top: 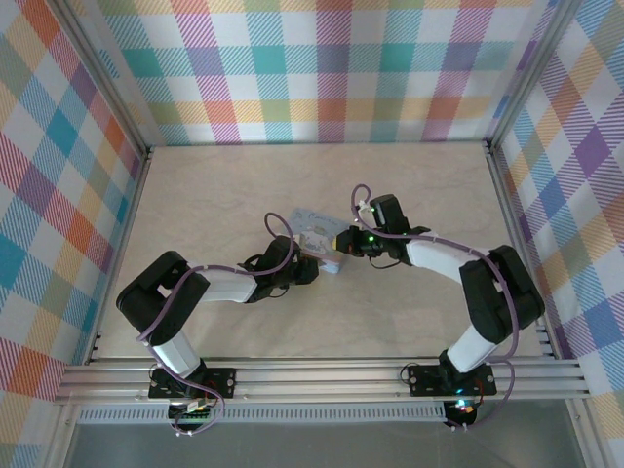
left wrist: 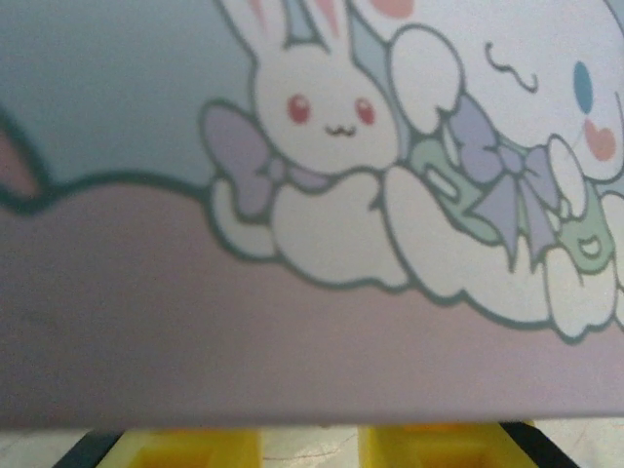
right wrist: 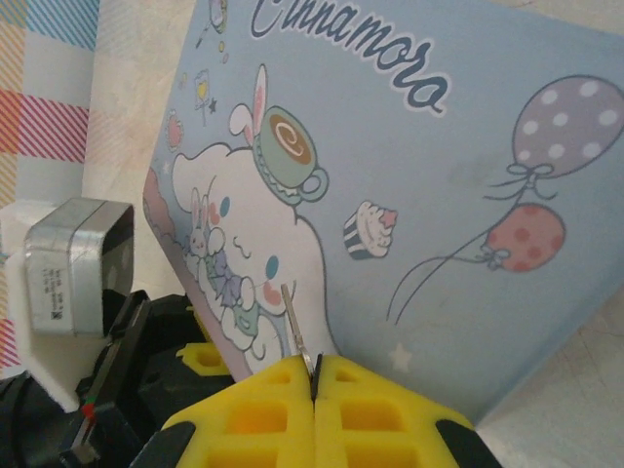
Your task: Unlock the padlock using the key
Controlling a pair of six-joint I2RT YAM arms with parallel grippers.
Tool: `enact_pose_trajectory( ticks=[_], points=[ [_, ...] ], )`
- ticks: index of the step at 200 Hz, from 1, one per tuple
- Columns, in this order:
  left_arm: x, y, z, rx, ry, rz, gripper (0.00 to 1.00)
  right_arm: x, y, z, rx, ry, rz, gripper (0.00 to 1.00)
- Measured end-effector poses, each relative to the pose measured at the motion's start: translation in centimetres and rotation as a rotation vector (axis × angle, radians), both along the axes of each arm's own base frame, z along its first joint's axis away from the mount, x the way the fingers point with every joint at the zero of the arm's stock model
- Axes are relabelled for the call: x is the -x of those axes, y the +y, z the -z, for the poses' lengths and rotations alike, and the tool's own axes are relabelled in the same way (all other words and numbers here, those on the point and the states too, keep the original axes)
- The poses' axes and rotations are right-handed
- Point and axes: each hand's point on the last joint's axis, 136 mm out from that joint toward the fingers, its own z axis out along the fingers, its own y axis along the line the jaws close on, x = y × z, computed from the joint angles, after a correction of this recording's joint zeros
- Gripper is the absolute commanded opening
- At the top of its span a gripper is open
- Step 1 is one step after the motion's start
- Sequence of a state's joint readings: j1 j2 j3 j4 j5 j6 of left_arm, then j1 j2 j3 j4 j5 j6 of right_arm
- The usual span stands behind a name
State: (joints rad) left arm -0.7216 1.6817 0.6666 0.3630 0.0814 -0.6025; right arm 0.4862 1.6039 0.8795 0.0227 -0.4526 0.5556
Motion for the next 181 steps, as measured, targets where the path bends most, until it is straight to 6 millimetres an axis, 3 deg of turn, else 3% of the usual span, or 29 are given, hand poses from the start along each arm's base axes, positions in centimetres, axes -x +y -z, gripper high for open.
enact_pose_trajectory(
  ticks=[41,62,117,181],
  points=[
    [0.9,0.0,-0.4,0.041,0.072,-0.03,0.24,0.5,-1.5,-4.7,0.011,-0.177,0.014,0.0],
    [1.4,-0.1,-1.1,0.06,0.111,-0.036,0.23,1.8,-2.6,-5.7,0.015,-0.243,0.016,0.0],
    [1.5,-1.5,-4.1,0.136,0.173,-0.04,0.21,6.4,-3.5,-3.2,0.049,-0.283,-0.041,0.0],
    [1.9,-2.3,-5.1,0.193,0.276,-0.061,0.2,9.5,-2.6,-0.4,0.052,-0.355,-0.119,0.0]
  ],
)
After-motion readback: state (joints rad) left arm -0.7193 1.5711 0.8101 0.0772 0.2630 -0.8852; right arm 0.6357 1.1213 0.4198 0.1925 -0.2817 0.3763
